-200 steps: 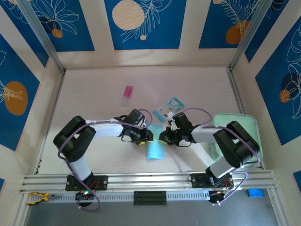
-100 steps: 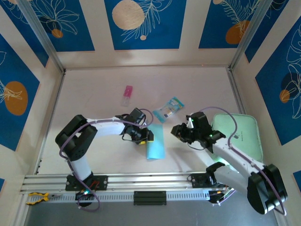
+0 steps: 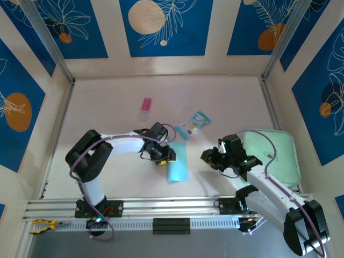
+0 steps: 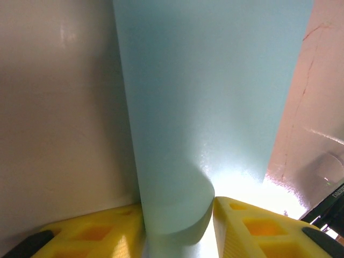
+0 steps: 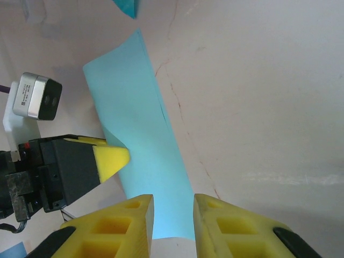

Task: Fold a paper plane with a square sheet of paper (pick it up from the middle)
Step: Fold the square sheet of paper in half at the bottom-center of the table.

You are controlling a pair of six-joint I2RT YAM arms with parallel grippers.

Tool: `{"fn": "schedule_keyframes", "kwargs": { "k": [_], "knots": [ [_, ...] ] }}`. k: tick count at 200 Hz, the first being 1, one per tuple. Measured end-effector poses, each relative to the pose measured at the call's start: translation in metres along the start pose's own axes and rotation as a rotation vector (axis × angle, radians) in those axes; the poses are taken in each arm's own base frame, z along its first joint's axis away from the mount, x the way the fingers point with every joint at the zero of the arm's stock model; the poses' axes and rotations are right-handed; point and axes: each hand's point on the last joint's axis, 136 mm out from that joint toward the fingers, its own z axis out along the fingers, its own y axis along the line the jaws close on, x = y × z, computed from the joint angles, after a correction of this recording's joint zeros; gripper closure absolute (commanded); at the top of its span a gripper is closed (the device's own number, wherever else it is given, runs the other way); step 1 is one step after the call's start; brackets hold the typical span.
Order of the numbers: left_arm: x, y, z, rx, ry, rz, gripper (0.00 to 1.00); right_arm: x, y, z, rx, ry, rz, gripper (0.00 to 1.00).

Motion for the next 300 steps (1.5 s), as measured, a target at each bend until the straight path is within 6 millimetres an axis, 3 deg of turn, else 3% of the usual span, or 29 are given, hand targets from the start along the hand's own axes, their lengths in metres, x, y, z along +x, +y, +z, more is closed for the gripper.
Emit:
{"fn": "schedule_keyframes", "kwargs": {
  "k": [165,231,300],
  "knots": [
    [-0.001,-0.003,0.001,-0.026,0.017,-0.008,0.49,0.006,-0.008,0.005,0.007,0.014,0.028,0.72],
    [-0.001,0.0,0.002,-0.051,0.022,-0.019,0.56,0.007,-0.007,0.005,0.006,0.019,0.029,0.72],
    [-0.002,0.002,0.001,-0.078,0.017,-0.019,0.57,0.008,-0.005,0.006,0.0,0.021,0.025,0.72]
  ]
}}
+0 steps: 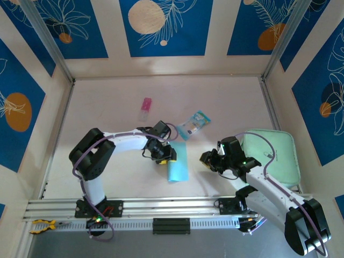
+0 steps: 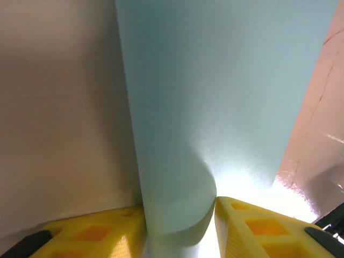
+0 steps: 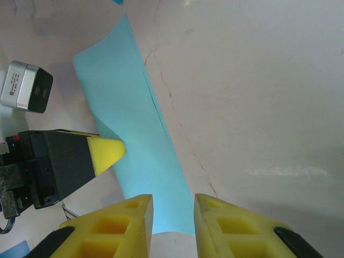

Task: Fold a paper plane with a square sheet of paper (pick it up from the middle)
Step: Fold the square sheet of paper in half at the bottom-center of the table.

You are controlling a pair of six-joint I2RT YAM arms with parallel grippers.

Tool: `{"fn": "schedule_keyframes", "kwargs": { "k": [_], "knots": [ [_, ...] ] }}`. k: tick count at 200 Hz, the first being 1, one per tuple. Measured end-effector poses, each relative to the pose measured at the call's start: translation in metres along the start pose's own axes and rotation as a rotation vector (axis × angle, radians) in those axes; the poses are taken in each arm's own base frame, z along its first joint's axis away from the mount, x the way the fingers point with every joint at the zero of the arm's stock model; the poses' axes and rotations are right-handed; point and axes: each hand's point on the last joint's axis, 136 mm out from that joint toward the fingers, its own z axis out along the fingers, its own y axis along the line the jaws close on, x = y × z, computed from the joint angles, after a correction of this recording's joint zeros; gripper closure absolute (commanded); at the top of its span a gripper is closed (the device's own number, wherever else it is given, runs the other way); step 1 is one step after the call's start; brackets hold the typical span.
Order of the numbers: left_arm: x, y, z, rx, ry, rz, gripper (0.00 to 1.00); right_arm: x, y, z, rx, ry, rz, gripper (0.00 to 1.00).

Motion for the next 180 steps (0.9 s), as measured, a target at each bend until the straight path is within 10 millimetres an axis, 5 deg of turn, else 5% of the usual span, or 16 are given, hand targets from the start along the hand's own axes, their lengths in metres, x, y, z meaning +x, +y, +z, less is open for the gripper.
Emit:
{"fn": "schedule_keyframes", "kwargs": {
  "k": [180],
  "knots": [
    [-0.0003,0.0004,0.0016,-0.069,-0.001,0.007,0.57,0.0024,0.0013,0.0017,-0.006,0.004,-0.008,0.72]
  ]
}}
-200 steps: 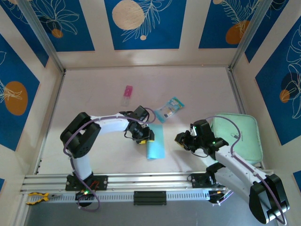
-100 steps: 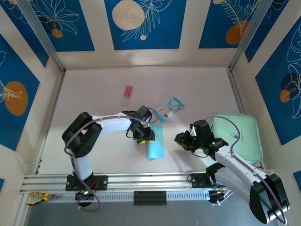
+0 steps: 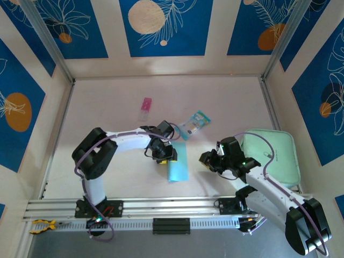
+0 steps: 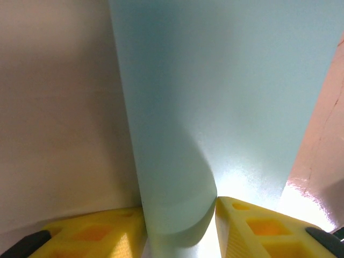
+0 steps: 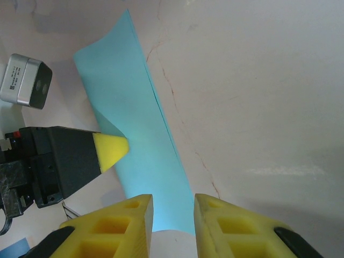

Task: Fold a paper plane with a square sheet of paper (pick it up from the middle)
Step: Fold the square sheet of paper in half at the bottom-center of the table.

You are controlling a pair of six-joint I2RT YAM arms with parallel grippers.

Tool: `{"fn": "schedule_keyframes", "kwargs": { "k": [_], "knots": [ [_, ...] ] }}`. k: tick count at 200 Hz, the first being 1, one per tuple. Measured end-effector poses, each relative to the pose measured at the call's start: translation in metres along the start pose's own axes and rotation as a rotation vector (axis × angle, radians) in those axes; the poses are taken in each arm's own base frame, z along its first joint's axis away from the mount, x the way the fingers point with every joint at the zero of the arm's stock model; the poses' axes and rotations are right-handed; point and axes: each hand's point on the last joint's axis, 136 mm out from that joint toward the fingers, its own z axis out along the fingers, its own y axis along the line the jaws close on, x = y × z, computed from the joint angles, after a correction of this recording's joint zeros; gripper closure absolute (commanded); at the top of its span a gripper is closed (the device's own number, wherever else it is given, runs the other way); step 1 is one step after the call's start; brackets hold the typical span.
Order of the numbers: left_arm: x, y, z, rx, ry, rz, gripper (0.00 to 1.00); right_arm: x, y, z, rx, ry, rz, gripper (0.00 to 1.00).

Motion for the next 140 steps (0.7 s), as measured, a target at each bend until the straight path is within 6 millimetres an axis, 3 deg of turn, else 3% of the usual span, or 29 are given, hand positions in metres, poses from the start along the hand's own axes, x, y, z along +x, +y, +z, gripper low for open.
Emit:
{"fn": "schedule_keyframes", "kwargs": {
  "k": [140],
  "knots": [
    [-0.0005,0.0011,0.0016,-0.03,0.024,-0.007,0.56,-0.0013,-0.0007,0.0002,0.005,-0.009,-0.002,0.72]
  ]
}}
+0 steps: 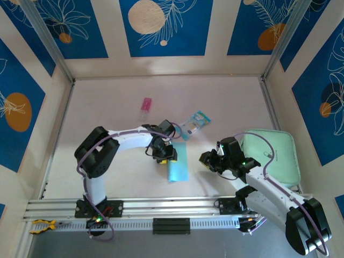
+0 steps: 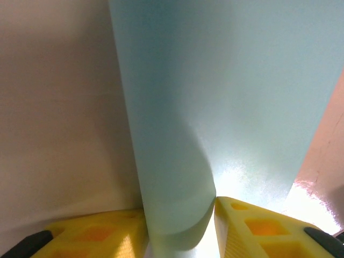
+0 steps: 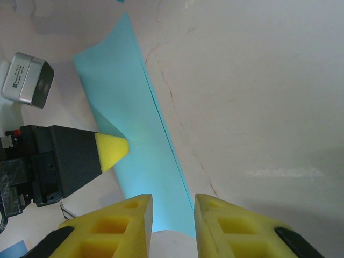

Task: Fold a paper plane with a square sheet of paper (pick it up from the middle)
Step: Fold the square sheet of paper in half at the bottom-center of the table.

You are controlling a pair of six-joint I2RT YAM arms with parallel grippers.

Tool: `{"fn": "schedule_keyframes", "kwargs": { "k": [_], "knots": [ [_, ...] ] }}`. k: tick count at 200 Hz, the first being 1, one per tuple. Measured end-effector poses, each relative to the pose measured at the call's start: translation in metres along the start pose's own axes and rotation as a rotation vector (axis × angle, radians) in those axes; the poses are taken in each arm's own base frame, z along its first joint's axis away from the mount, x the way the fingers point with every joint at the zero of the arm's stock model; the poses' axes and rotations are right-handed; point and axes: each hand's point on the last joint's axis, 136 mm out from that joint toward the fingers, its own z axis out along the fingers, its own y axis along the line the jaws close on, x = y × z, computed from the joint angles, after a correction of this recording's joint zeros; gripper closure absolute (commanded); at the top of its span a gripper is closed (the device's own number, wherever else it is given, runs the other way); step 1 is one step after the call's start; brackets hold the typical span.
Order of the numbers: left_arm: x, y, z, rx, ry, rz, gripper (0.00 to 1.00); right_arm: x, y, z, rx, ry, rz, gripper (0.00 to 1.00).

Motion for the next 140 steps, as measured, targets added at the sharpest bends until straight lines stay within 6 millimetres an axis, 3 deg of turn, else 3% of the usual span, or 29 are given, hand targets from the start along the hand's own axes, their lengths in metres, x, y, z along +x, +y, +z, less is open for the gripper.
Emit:
{"fn": "schedule_keyframes", "kwargs": {
  "k": [140],
  "knots": [
    [0.0,-0.0008,0.0,0.003,0.001,0.0,0.54,0.001,0.0004,0.0004,0.0,0.002,0.002,0.72]
  ]
}}
